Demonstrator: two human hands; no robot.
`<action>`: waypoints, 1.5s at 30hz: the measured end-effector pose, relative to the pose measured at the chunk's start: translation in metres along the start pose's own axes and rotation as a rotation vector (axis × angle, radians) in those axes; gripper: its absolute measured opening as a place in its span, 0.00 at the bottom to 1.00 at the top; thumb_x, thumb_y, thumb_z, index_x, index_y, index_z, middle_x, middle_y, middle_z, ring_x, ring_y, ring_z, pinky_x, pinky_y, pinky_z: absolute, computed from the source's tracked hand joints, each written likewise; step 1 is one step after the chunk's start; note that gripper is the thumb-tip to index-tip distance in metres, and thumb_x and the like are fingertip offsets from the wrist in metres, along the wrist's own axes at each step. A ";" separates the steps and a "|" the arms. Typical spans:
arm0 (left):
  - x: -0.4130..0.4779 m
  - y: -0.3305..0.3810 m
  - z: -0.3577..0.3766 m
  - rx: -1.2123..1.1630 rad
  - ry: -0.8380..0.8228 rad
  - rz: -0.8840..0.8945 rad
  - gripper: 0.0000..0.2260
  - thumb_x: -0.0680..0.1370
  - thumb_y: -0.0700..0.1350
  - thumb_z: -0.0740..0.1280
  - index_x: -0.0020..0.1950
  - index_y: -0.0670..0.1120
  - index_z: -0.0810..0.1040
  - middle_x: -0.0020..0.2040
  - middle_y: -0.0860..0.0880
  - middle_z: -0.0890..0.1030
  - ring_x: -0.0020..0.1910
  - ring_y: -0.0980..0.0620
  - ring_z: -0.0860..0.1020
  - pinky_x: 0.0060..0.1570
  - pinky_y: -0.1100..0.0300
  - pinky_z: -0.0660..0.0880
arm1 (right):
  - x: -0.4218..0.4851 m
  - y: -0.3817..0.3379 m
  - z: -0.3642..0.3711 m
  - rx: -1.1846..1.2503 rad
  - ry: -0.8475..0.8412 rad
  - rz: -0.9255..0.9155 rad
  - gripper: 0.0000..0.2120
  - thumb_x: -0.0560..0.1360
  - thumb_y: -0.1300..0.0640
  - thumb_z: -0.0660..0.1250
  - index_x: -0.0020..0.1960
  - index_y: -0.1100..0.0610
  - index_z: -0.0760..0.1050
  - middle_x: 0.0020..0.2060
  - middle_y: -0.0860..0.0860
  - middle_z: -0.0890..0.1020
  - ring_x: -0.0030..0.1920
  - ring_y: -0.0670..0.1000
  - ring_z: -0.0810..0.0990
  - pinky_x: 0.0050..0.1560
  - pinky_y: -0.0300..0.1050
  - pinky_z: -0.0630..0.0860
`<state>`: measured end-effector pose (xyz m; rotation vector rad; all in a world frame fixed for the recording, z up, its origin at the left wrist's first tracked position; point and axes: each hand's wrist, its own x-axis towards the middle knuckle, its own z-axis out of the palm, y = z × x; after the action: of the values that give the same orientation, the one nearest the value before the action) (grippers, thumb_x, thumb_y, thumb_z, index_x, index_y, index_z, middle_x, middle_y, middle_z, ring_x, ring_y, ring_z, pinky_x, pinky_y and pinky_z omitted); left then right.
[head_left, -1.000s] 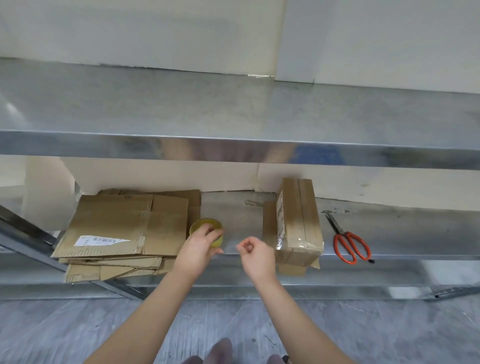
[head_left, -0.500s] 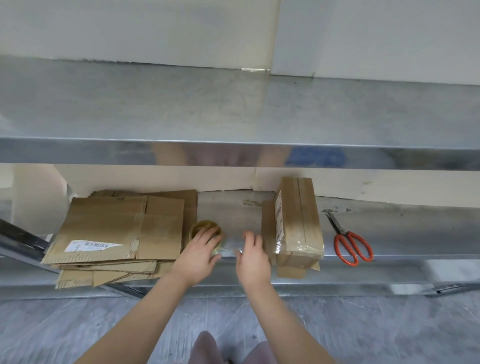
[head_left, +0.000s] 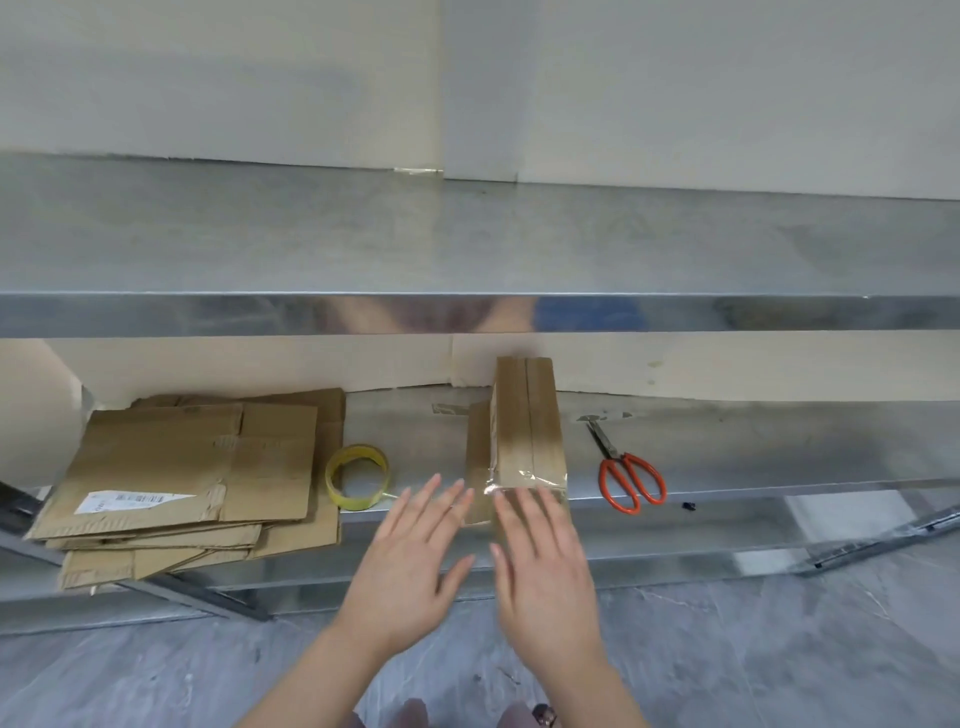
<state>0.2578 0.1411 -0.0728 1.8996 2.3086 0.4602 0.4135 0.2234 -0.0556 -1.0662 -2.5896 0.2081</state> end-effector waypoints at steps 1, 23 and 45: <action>0.006 0.013 0.001 -0.016 0.004 0.007 0.27 0.82 0.61 0.50 0.79 0.52 0.54 0.77 0.58 0.52 0.78 0.56 0.46 0.75 0.56 0.41 | 0.000 0.012 -0.003 0.003 0.007 0.025 0.21 0.80 0.50 0.57 0.72 0.54 0.71 0.70 0.51 0.73 0.73 0.54 0.66 0.71 0.52 0.65; 0.057 0.051 0.042 -0.723 0.086 -0.403 0.21 0.78 0.52 0.67 0.70 0.61 0.68 0.64 0.64 0.71 0.63 0.69 0.69 0.63 0.69 0.67 | 0.040 0.097 0.016 0.675 -0.193 0.355 0.16 0.72 0.58 0.73 0.55 0.45 0.73 0.53 0.40 0.78 0.51 0.41 0.80 0.54 0.45 0.79; 0.063 0.056 0.041 -0.824 0.025 -0.402 0.20 0.75 0.52 0.71 0.65 0.62 0.70 0.52 0.57 0.77 0.48 0.64 0.78 0.46 0.73 0.73 | 0.031 0.116 0.005 0.750 -0.146 0.413 0.23 0.73 0.47 0.72 0.65 0.38 0.70 0.48 0.41 0.80 0.46 0.37 0.80 0.45 0.29 0.74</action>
<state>0.3089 0.2188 -0.0881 1.0224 1.9568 1.1430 0.4673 0.3279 -0.0824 -1.2702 -2.0468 1.2710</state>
